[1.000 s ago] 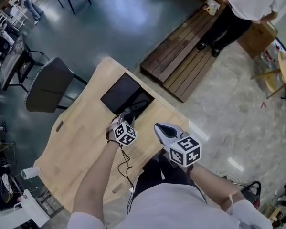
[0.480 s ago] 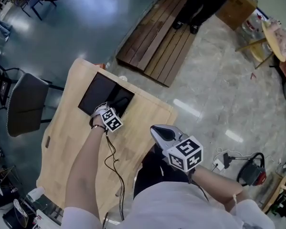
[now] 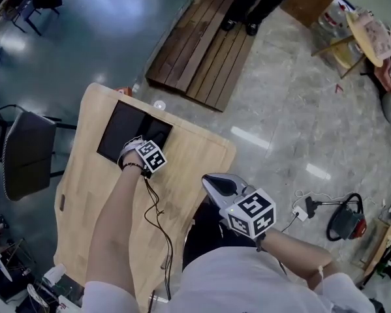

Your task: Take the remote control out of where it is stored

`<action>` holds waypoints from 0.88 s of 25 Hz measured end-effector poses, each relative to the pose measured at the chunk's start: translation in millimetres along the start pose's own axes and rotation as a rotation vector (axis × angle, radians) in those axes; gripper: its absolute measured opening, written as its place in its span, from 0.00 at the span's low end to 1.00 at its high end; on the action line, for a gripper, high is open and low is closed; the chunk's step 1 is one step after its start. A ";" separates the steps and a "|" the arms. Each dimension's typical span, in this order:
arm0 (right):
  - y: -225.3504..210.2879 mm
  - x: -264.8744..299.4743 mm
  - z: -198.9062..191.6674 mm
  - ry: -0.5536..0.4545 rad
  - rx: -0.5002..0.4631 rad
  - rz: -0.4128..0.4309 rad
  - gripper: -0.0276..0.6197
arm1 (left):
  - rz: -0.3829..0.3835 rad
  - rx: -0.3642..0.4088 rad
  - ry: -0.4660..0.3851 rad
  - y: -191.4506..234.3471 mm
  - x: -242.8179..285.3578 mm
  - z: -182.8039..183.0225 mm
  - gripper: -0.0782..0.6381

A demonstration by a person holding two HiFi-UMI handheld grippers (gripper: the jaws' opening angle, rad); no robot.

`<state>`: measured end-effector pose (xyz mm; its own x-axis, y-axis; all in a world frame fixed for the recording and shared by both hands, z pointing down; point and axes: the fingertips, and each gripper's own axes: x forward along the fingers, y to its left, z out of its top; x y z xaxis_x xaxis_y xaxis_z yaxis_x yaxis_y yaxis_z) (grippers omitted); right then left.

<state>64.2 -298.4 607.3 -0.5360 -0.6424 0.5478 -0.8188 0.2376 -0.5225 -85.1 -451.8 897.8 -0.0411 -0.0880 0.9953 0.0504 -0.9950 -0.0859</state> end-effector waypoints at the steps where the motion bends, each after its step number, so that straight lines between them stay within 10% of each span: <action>1: 0.2 0.9 -1.8 0.002 0.001 0.000 0.09 | -0.005 -0.001 0.002 0.3 0.6 0.2 0.45; 22: -3.9 1.0 1.3 -0.007 -0.005 0.000 0.09 | 0.009 -0.086 -0.076 -1.0 -13.2 -4.4 0.42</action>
<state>67.1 -300.9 609.0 -0.5349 -0.6474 0.5429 -0.8195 0.2413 -0.5197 -88.9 -449.8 884.5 0.0345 -0.0963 0.9948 -0.0356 -0.9948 -0.0951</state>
